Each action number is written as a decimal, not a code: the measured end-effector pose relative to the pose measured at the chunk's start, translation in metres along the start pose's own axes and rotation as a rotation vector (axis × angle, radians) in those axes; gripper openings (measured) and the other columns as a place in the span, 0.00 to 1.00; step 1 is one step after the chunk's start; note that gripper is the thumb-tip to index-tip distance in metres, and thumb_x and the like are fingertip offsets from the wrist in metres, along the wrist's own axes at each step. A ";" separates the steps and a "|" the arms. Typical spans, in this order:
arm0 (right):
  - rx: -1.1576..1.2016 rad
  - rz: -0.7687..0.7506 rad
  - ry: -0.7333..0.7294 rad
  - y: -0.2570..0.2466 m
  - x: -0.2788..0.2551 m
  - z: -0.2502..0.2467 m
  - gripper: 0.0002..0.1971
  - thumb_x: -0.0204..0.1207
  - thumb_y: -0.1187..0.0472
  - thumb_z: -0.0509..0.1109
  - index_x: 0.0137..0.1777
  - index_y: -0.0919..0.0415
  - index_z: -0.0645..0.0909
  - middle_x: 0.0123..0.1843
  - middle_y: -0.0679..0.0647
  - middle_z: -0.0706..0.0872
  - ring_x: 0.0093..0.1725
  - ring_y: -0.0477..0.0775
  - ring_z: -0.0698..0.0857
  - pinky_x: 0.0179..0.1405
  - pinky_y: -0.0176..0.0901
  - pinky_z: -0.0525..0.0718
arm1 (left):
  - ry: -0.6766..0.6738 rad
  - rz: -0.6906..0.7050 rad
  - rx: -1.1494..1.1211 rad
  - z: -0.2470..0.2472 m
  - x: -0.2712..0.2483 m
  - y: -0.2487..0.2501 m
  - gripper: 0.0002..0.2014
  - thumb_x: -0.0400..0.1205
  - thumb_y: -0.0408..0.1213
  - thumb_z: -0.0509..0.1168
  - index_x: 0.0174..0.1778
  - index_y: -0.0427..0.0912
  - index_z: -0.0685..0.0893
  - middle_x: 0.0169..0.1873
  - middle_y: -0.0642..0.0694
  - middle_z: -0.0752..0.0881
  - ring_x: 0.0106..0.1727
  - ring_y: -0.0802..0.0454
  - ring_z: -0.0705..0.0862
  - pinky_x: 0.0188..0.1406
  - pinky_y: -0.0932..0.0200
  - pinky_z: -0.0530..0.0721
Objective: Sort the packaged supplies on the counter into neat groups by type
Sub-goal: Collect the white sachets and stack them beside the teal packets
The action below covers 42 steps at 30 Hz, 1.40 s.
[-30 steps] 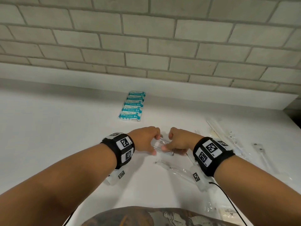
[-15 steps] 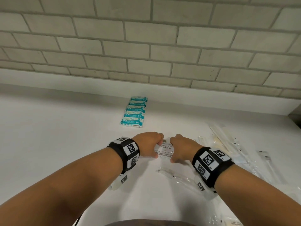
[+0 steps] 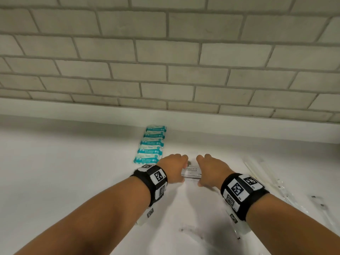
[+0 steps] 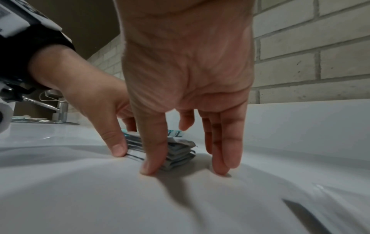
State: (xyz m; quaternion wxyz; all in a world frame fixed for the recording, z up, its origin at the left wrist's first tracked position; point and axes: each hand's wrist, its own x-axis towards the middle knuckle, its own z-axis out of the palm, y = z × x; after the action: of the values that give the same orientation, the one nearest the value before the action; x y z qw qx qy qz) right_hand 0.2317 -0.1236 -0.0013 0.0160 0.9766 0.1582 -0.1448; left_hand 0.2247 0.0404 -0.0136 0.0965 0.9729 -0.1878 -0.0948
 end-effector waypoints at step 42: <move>0.259 0.146 -0.015 0.046 0.154 -0.049 0.13 0.82 0.69 0.60 0.61 0.69 0.82 0.39 0.53 0.79 0.62 0.61 0.85 0.51 0.44 0.78 | -0.013 -0.381 -0.183 -0.061 0.132 -0.073 0.15 0.82 0.29 0.63 0.65 0.30 0.78 0.61 0.37 0.86 0.62 0.41 0.84 0.63 0.53 0.79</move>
State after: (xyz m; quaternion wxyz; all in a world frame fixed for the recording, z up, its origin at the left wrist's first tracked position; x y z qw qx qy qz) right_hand 0.3996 -0.1163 0.0001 -0.0985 0.9783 0.0668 -0.1698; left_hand 0.3835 0.0652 0.0098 0.1637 0.9773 0.0085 -0.1343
